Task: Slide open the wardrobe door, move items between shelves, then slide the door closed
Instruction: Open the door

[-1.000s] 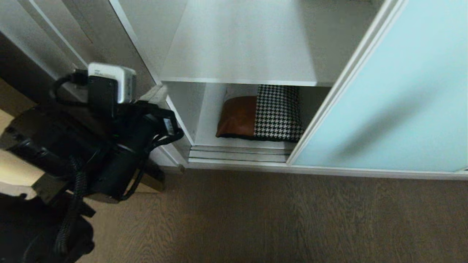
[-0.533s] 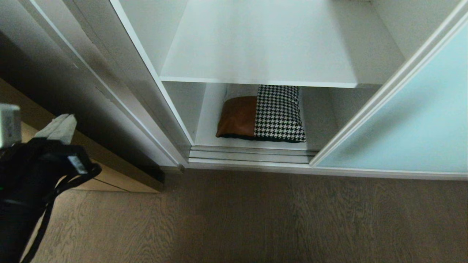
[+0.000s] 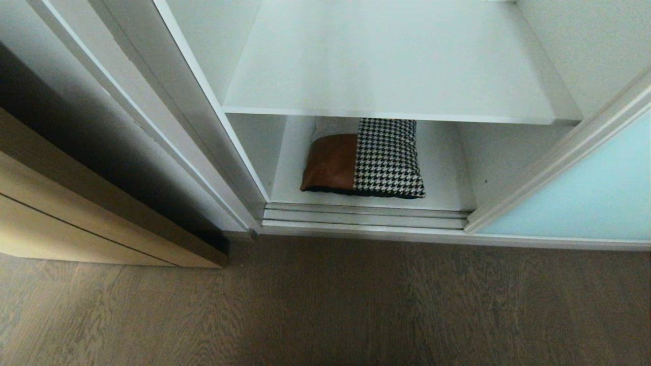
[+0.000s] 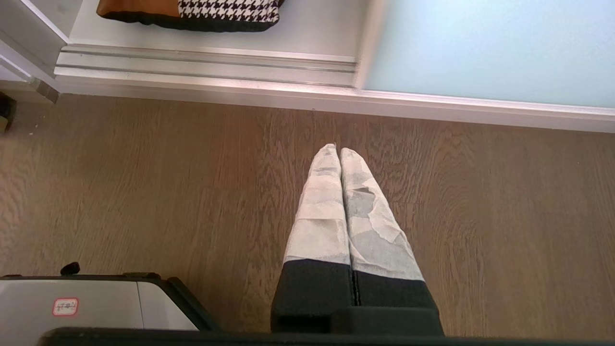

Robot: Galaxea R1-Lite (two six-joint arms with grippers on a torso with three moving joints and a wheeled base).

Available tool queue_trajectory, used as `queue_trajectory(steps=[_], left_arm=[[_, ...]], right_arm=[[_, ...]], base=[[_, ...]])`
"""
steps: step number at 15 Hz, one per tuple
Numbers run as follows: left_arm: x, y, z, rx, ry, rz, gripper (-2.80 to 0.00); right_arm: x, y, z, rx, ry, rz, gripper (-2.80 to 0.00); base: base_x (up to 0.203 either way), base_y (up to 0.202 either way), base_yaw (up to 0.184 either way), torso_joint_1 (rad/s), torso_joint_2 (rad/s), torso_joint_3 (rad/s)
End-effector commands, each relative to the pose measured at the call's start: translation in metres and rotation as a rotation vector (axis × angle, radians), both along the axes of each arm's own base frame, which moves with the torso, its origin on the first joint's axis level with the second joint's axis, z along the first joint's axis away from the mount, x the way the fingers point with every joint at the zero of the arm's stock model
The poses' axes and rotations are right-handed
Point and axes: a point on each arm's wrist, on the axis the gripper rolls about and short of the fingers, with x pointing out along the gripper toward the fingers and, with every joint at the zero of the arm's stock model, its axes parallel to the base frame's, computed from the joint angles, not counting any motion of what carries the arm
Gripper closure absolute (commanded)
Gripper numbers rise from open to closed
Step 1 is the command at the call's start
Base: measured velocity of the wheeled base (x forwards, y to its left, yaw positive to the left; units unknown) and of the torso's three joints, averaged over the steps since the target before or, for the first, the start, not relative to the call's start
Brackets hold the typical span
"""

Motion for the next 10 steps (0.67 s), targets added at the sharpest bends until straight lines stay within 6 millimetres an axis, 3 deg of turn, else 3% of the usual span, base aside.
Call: queue_trajectory(steps=[1,4,7,10], left_arm=[[-0.029,0.007,0.003,-0.035,-0.138,0.064,0.00],[-0.045,0.009,-0.009,-0.090,-0.131,0.042,0.00],[-0.059,0.009,-0.046,-0.090,0.062,-0.032,0.00],[-0.058,0.005,-0.062,-0.057,0.193,-0.206,0.00]], right_arm=[[0.000,0.000,0.000,0.000,0.001,0.000,0.00],[0.000,0.000,0.000,0.000,0.000,0.000,0.00],[0.000,0.000,0.000,0.000,0.000,0.000,0.00],[0.000,0.000,0.000,0.000,0.000,0.000,0.00]], base=[[0.000,0.000,0.000,0.000,0.00,0.000],[0.000,0.000,0.000,0.000,0.00,0.000],[0.000,0.000,0.000,0.000,0.00,0.000],[0.000,0.000,0.000,0.000,0.00,0.000]])
